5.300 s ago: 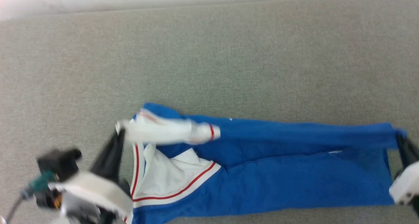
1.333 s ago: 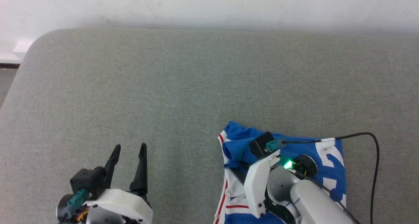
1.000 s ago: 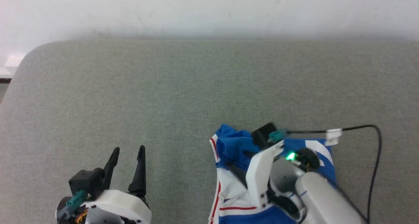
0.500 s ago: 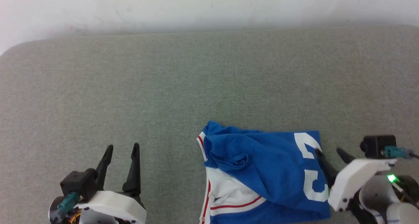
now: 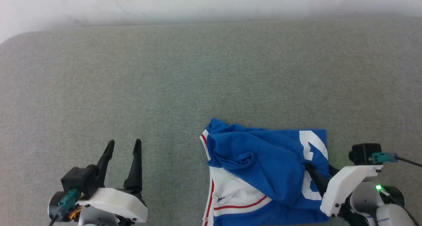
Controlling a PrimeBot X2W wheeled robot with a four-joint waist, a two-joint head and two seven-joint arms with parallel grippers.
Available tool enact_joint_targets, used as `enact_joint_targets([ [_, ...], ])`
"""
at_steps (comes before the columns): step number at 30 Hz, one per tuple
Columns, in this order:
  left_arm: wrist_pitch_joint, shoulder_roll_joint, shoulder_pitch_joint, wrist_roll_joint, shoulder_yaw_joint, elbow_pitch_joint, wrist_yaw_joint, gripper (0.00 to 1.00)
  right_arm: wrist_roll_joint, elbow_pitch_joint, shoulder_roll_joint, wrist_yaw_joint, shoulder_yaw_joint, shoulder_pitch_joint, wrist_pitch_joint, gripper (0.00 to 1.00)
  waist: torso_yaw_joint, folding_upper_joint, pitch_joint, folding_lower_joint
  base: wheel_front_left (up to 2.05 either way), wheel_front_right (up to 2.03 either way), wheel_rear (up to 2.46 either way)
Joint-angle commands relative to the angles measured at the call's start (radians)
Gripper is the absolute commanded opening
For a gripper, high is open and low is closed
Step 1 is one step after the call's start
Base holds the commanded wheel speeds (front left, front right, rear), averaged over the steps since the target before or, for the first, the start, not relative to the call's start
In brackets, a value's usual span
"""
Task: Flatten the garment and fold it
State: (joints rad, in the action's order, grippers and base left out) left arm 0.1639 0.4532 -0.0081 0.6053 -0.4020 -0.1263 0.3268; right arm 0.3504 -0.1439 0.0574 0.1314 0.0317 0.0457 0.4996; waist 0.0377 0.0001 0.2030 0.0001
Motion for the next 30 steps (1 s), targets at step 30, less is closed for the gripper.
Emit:
enact_joint_targets([
  [30, -0.037, 0.059, -0.168, -0.085, 0.008, -0.103, 0.036, 1.00, -0.180, 0.049, 0.344, -0.001, 0.104, 0.407, 0.101, 0.00, -0.156, -0.0001, 0.192, -0.0001, 0.00, 0.00, 0.00],
])
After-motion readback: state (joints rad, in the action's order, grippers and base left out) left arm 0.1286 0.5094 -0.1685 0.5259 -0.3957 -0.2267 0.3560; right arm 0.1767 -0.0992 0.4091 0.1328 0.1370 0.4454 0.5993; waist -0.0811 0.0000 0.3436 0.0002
